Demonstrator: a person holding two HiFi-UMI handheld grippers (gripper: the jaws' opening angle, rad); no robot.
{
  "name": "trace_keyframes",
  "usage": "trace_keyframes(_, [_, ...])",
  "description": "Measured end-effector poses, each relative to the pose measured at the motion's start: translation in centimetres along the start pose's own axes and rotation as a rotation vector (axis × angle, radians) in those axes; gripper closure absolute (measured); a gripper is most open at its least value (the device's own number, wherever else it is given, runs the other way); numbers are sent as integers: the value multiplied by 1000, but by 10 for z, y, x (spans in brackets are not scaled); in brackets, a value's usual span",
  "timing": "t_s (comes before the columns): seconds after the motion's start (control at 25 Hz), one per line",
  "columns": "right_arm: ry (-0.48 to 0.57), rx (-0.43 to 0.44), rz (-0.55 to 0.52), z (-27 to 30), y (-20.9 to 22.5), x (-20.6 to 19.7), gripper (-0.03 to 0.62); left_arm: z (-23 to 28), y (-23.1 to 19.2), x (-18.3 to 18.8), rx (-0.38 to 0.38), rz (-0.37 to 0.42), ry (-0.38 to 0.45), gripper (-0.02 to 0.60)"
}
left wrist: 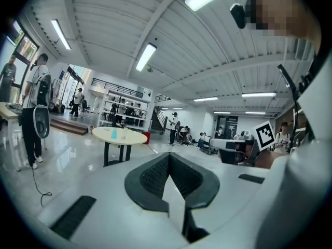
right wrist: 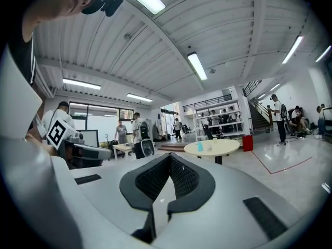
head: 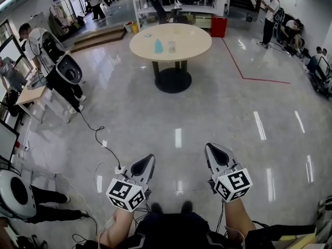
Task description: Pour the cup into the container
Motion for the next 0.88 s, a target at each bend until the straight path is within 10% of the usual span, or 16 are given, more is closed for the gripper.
trace_keyframes(0.88, [14, -68, -39, 8, -66, 20, 589, -45, -27, 15, -74, 16, 74, 581])
Point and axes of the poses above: the fingertips, and each gripper's own axes: z forward along the fingers, y to its right, x out of its top, the point moved 3 cm from there along -z, backward along the fingers, and after that the axes turned 9 degrees about -y, right-handed, at the moved point
